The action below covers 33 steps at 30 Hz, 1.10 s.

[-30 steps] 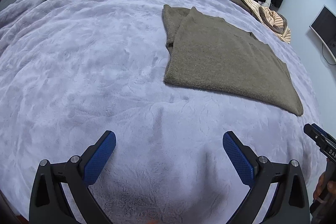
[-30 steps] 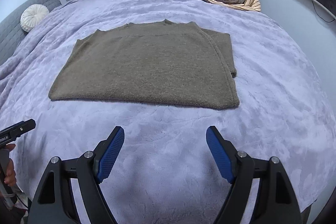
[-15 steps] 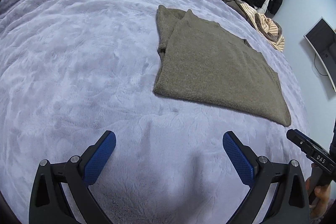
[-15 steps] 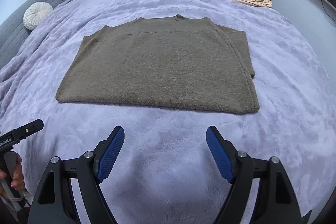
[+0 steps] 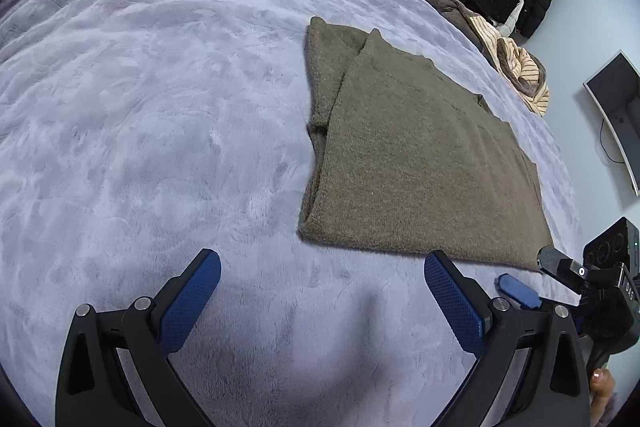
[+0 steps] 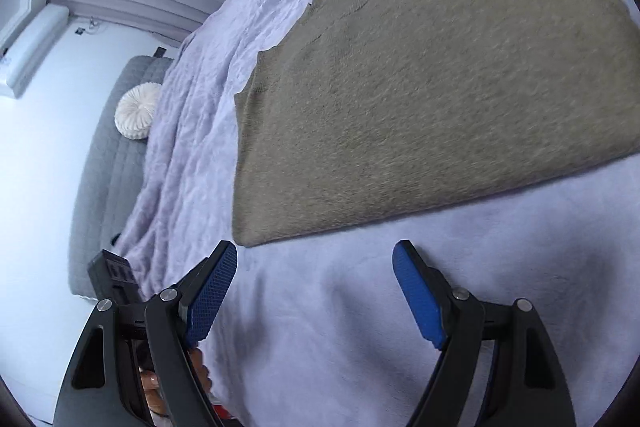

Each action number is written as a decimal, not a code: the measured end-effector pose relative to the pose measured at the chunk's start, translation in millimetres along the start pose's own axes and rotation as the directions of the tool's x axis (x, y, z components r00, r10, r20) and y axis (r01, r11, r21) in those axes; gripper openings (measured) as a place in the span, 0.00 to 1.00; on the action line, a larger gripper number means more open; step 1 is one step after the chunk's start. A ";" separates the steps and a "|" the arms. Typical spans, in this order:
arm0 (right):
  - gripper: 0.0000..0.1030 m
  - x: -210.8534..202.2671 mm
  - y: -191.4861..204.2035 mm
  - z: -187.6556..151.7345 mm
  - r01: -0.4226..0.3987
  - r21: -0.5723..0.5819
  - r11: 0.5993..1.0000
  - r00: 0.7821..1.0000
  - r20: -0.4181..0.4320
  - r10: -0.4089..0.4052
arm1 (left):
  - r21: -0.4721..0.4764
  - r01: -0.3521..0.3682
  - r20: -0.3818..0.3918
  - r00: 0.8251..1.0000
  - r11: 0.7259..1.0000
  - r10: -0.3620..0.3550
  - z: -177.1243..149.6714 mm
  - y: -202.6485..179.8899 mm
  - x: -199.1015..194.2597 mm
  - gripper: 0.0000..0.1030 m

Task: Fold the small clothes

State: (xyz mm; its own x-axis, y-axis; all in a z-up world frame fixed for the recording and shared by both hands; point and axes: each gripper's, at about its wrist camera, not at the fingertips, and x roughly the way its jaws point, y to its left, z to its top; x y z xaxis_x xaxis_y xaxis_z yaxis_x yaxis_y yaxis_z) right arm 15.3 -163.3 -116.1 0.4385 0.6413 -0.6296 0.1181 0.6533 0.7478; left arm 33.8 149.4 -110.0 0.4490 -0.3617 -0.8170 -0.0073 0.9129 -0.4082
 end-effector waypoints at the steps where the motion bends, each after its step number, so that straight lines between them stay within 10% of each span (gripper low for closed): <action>1: 0.80 5.7 0.5 -0.5 -0.018 0.008 1.000 1.000 -0.004 0.018 | -0.006 0.004 -0.001 1.000 1.000 -0.004 3.2 1.4 1.7 0.99; 18: 0.80 83.1 0.1 32.4 -0.311 0.250 0.917 0.950 0.069 0.304 | -0.118 0.159 -0.025 0.986 0.980 -0.163 58.7 15.3 41.9 0.99; 22: 0.22 92.2 -6.4 35.1 -0.348 0.298 0.889 0.935 0.038 0.353 | -0.138 0.205 -0.035 0.977 0.969 -0.211 68.9 18.4 51.5 0.99; 33: 0.14 65.0 24.7 53.2 -0.449 0.144 0.882 0.893 0.055 0.446 | -0.251 0.458 -0.103 0.864 0.853 -0.494 117.6 9.5 105.2 0.99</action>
State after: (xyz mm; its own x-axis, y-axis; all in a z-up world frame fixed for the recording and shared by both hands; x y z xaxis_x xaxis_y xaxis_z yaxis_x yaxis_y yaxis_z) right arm 94.1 -126.9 -127.3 0.4931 0.8423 -0.2175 0.0352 0.2305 0.9724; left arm 186.0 142.3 -151.9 0.2993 -0.7825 -0.5460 -0.0253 0.5655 -0.8243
